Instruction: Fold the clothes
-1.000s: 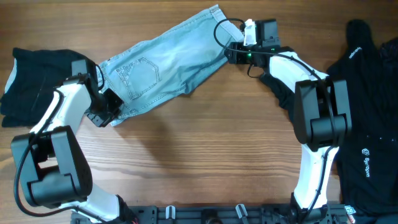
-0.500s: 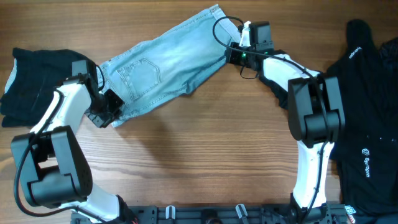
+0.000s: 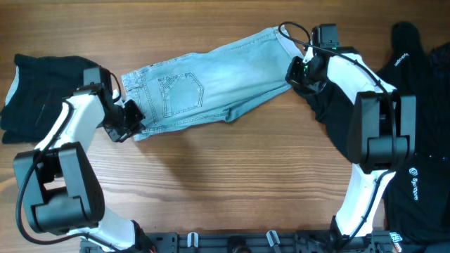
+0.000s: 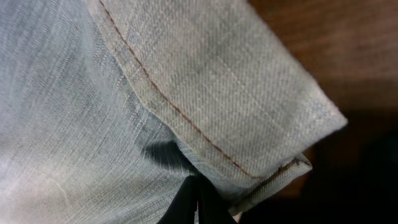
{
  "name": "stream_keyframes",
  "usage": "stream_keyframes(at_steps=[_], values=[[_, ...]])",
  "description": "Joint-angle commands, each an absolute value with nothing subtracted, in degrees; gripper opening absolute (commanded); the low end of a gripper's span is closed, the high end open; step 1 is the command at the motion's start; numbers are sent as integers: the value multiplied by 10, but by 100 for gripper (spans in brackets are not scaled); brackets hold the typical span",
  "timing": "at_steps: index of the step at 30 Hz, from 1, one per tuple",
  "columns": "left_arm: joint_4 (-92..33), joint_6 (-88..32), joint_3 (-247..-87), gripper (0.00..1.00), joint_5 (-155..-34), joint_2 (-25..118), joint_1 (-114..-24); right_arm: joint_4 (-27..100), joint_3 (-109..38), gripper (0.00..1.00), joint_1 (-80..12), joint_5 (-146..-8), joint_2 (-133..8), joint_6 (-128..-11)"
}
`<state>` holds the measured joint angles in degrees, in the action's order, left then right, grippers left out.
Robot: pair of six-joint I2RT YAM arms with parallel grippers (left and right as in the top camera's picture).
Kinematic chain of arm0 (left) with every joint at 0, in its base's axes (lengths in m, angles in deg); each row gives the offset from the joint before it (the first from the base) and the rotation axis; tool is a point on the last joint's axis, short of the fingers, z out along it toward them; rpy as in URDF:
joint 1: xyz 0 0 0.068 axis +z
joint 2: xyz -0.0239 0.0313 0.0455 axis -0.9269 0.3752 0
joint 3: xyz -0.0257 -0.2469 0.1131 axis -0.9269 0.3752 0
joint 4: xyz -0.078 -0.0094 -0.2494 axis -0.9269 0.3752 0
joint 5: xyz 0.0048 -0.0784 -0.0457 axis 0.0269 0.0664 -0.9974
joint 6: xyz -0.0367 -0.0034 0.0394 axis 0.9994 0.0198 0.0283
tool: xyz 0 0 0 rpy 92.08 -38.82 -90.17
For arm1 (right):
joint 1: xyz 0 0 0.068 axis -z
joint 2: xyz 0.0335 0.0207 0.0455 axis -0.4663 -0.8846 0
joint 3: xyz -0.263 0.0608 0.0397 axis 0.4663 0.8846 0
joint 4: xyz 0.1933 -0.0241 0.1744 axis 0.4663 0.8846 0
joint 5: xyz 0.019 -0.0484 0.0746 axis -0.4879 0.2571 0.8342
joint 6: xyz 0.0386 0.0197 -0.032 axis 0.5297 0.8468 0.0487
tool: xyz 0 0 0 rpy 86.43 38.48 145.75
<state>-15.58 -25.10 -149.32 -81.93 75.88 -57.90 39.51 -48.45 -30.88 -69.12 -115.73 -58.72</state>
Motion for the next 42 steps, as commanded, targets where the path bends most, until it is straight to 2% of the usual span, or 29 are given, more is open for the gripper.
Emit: stream_keyframes(at_steps=[1,2,4,5,6,7,9,10,11,17,21,22,23,24,25,26,30,34,38,42], values=[[-66,-264,-1520,4,-852,759,-534,409,-484,4,-285,-801,-1121,-593],[-15,-264,-1521,4,-926,759,-529,409,-484,4,-285,-803,-1107,-594],[36,-265,-1521,7,-961,759,-528,409,-484,4,-285,-803,-1088,-594],[46,-271,-1521,22,-952,759,-528,413,-484,4,-285,-802,-1084,-594],[47,-276,-1521,57,-919,759,-528,424,-484,9,-286,-799,-1084,-594],[45,-274,-1521,76,-901,759,-528,435,-484,22,-286,-798,-1084,-595],[40,-267,-1521,81,-886,759,-528,443,-484,38,-286,-798,-1077,-627],[31,-234,-1521,100,-845,759,-528,442,-485,44,-286,-798,-1062,-641],[10,-214,-1519,100,-830,759,-528,435,-485,46,-286,-788,-1046,-658],[-156,-164,-1458,95,-853,759,-574,418,-485,46,-288,-645,-986,-785],[-244,-121,-1401,89,-854,759,-620,434,-485,45,-325,-628,-986,-861],[-269,-122,-1395,80,-853,759,-627,435,-485,40,-339,-628,-986,-875],[-288,-122,-1395,55,-853,759,-630,436,-484,37,-353,-628,-986,-879],[-306,-122,-1396,36,-853,759,-629,436,-484,29,-367,-628,-987,-888],[-313,-125,-1399,13,-853,759,-624,437,-483,15,-379,-628,-988,-895],[-300,-147,-1415,4,-854,758,-614,436,-478,4,-397,-625,-989,-893],[-191,-232,-1511,4,-853,713,-580,438,-460,4,-464,-609,-1020,-893],[-124,-232,-1585,4,-854,651,-558,418,-460,4,-551,-562,-1106,-885],[-115,-232,-1600,4,-854,580,-553,370,-460,4,-640,-515,-1171,-867],[-111,-230,-1603,4,-906,532,-553,256,-462,4,-713,-515,-1190,-801]])
